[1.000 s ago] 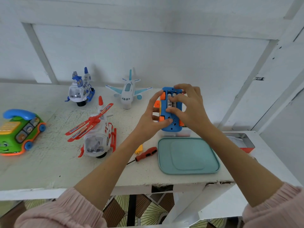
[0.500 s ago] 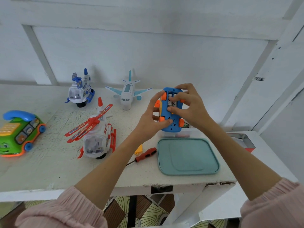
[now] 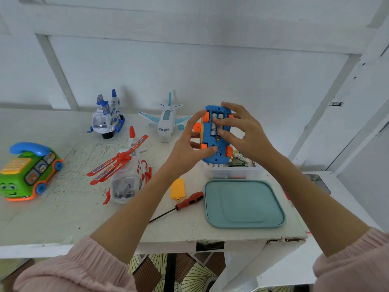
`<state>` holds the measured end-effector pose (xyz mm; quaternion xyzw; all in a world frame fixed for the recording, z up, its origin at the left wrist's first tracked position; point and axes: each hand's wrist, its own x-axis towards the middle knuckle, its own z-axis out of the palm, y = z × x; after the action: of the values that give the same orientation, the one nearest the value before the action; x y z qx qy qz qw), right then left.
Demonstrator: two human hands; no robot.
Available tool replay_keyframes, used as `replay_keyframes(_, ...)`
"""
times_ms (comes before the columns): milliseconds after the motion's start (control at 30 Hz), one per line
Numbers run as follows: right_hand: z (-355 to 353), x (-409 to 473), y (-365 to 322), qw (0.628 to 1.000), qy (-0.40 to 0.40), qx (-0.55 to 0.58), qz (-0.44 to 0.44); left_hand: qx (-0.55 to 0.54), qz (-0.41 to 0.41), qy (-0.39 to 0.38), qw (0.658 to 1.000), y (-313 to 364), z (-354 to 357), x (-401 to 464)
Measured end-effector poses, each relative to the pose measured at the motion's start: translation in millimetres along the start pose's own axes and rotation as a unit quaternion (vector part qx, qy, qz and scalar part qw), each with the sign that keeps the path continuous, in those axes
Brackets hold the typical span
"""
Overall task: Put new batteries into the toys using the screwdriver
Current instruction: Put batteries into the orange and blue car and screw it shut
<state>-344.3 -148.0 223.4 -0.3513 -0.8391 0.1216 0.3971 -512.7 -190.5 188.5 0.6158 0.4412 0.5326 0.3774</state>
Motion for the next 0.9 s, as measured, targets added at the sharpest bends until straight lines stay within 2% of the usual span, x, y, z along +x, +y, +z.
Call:
replay_keyframes(133, 5.4, -6.4, -10.8, 0.996, 0.085, 0.023, -0.003, -0.013, 0.009, 0.04, 0.999, 12.5, -26.9, 2.5)
replay_keyframes(200, 15.4, -15.7, -16.9, 0.995, 0.088, 0.044, 0.01, -0.014, 0.015, 0.068, 0.997, 15.9, -43.9, 1.8)
replay_keyframes(267, 29.3, -24.9, -21.2, 0.998, 0.029, 0.054, 0.011, -0.009, 0.02, 0.09, 0.996, 18.1, -59.7, -0.8)
replay_keyframes(367, 51.8, -33.5, -29.5, 0.992, -0.112, 0.05, 0.031, 0.001, 0.025, 0.103, 0.994, 20.9, -74.4, -7.1)
replay_keyframes(467, 75.8, -34.7, -34.1, 0.966, -0.247, -0.027, 0.064, 0.004, 0.021, 0.111, 0.994, 23.3, -81.6, -15.0)
replay_keyframes(533, 89.0, -34.4, -33.7, 0.948, -0.297, -0.073, 0.091, 0.004, 0.015, 0.115, 0.993, 23.3, -85.0, -19.4)
replay_keyframes(733, 115.5, -31.0, -40.3, 0.921, -0.342, -0.106, 0.151, 0.007, 0.015, 0.125, 0.992, 24.5, -92.1, -28.6)
replay_keyframes(900, 125.5, -28.9, -45.1, 0.923, -0.328, -0.074, 0.187, 0.008, 0.012, 0.132, 0.991, 20.7, -95.9, -32.9)
